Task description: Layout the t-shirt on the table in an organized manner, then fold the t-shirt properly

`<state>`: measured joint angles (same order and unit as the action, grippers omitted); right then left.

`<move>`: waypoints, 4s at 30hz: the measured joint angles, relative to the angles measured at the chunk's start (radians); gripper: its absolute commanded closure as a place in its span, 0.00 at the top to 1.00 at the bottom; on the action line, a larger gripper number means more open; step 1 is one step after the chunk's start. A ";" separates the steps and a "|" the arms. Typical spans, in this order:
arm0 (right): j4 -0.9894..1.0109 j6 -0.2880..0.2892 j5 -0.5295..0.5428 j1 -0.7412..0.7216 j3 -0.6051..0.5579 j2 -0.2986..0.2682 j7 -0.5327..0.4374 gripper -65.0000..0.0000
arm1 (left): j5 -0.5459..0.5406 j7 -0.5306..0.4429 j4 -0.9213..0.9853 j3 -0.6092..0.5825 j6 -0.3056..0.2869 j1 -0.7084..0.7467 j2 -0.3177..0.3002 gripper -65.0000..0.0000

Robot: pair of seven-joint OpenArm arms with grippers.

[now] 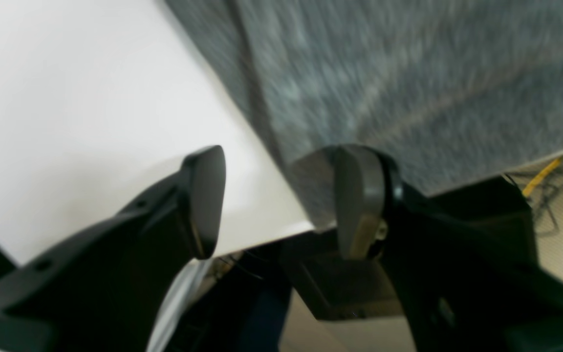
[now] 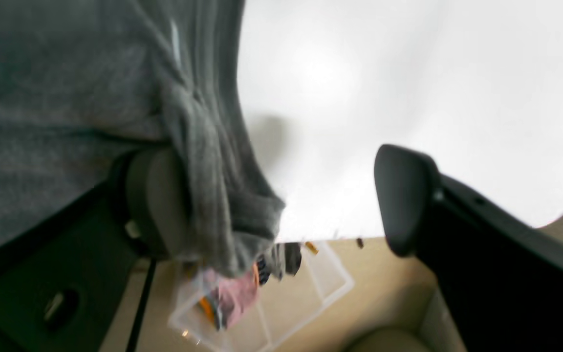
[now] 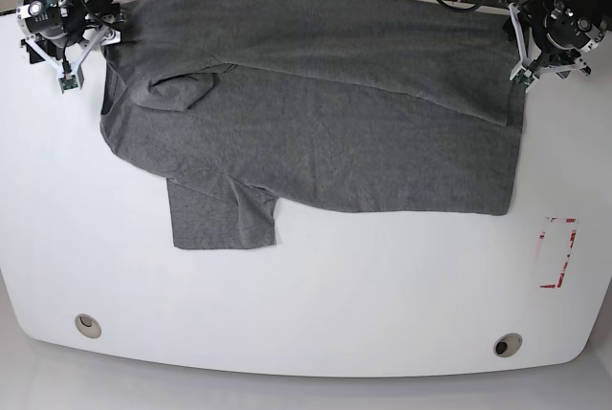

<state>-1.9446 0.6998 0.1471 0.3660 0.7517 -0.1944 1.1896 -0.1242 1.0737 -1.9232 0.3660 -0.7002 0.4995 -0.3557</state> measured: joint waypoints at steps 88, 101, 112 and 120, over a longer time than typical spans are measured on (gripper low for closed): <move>0.649 -0.002 -0.018 -0.745 -0.091 0.047 -0.100 0.72 | 0.009 -0.079 0.364 -0.033 0.057 -0.764 0.056 0.52; 0.964 -0.008 -0.023 -0.817 -0.210 0.034 -0.336 0.72 | 0.017 -0.110 0.421 -0.066 0.079 -0.771 0.053 0.52; 1.053 -0.007 -0.012 -0.825 -0.328 0.035 -0.486 0.72 | 0.019 -0.111 0.462 -0.066 0.079 -0.772 0.052 0.52; 1.104 -0.007 -0.003 -0.834 -0.387 0.031 -0.558 0.66 | 0.018 -0.112 0.519 -0.066 0.079 -0.779 0.051 0.53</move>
<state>-0.8410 0.6930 0.1436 -0.4675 0.3645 -0.1635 0.6315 -0.1066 0.9619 -1.4040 0.3000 -0.6212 -0.2794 -0.3050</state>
